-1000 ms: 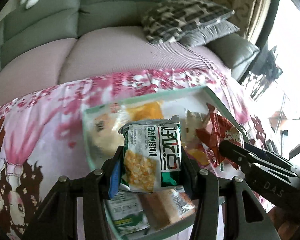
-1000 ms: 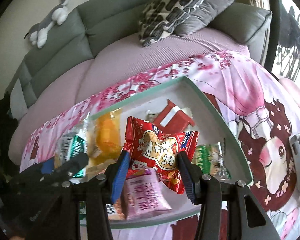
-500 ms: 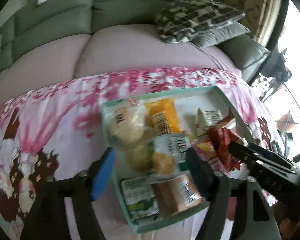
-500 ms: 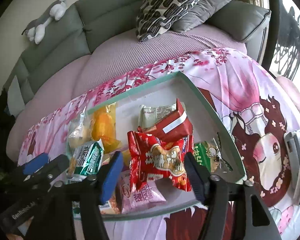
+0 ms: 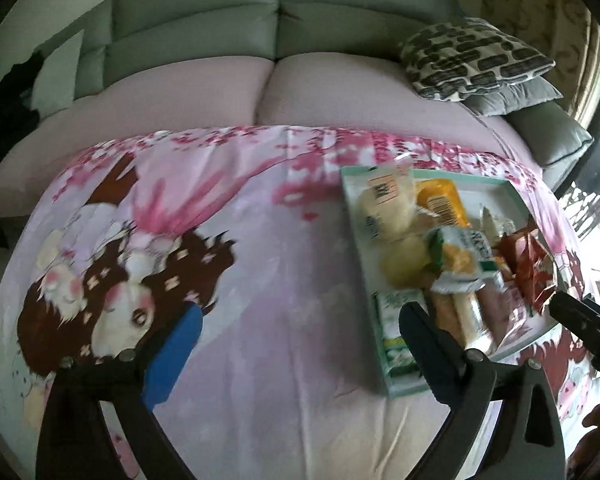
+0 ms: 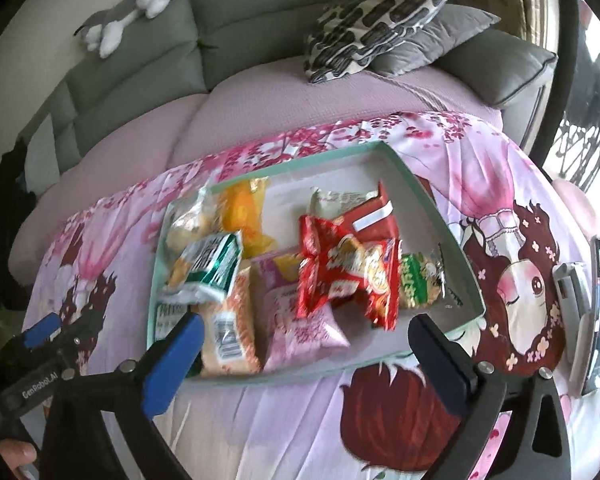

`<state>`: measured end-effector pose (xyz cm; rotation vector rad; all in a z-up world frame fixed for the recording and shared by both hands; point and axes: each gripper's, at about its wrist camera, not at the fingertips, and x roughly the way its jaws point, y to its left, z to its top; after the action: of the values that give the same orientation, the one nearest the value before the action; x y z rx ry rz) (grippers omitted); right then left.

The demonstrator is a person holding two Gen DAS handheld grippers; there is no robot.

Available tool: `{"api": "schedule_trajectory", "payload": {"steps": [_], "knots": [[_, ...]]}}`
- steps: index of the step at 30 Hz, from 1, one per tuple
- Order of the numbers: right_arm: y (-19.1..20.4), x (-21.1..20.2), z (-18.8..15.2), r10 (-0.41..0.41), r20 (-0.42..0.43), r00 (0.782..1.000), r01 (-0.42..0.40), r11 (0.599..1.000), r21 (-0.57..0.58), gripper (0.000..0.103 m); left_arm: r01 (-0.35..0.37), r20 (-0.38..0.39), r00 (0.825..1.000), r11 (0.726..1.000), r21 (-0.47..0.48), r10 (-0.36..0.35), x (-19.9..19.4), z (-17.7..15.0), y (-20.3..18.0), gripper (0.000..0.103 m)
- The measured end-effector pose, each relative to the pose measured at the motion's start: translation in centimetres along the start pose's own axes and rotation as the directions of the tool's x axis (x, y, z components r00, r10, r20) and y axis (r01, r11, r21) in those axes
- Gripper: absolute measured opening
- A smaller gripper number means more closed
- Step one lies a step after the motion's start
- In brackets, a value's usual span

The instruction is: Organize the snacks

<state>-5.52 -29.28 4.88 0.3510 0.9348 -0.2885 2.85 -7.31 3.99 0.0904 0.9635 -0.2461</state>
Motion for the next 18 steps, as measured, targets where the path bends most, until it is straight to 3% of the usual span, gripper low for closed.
{"api": "schedule_trajectory", "payload": {"steps": [6, 18], "knots": [[1.5, -0.6, -1.6, 0.003, -0.018, 1.0, -0.004, 0.999, -0.042, 0.103, -0.093, -0.011, 0.996, 0.995, -0.025, 0.092, -1.2, -1.7, 1.7, 0.099], [4.0, -0.9, -3.8, 0.008, -0.059, 0.998, -0.014, 0.993, -0.113, 0.103, -0.216, -0.051, 0.975, 0.976, 0.027, 0.217, -1.7, -4.7, 2.1, 0.099]]}}
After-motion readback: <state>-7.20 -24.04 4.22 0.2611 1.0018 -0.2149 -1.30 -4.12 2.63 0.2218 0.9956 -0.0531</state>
